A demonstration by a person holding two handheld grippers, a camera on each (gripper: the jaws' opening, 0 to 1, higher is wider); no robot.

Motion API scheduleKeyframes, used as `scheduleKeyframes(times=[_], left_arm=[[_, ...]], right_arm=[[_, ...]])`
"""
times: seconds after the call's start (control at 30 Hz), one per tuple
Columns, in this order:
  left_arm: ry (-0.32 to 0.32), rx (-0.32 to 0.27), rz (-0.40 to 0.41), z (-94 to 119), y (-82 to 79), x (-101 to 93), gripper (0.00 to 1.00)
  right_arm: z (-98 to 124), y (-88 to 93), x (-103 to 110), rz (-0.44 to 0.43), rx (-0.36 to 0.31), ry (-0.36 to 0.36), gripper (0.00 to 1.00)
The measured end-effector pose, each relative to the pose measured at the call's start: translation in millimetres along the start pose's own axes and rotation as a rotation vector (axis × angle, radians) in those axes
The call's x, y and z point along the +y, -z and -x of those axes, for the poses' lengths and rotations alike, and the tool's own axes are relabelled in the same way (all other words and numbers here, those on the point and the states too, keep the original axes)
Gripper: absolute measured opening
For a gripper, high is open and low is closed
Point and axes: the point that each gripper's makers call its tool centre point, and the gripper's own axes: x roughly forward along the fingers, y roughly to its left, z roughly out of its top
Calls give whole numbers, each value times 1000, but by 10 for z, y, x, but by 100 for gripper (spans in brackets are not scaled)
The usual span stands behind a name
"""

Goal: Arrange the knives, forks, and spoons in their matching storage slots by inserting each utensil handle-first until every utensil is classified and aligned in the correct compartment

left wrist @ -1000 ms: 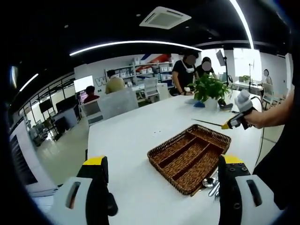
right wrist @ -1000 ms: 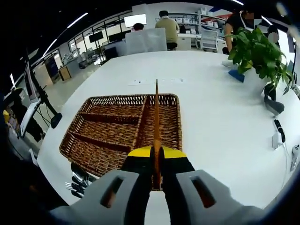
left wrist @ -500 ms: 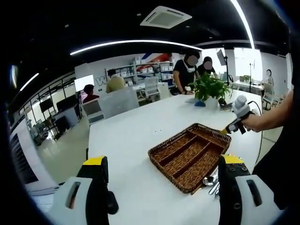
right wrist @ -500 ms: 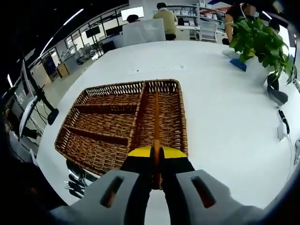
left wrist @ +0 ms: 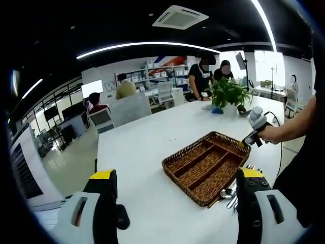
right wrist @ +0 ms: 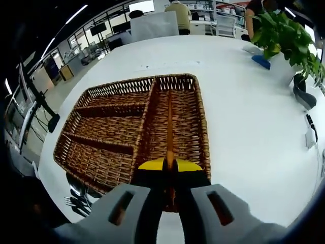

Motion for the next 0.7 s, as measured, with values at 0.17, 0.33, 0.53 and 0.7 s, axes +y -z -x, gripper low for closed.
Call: scheduleKeyframes(times=[0.17,0.33,0.53,0.7], left_arm=[[-6,2,2,17,9,13,100],[-8,6,3,25,23,8,100],[-18,13,-16,33,29,7,100],[-16,14,-13,36,25,-21,100]], right_arm=[[-50,28,4,-1,13,1,4],[-108,51,17,-1,33,3,4],[-190,129,51,13,83,-9,4],[-214,226,66,22,137,-14,4]])
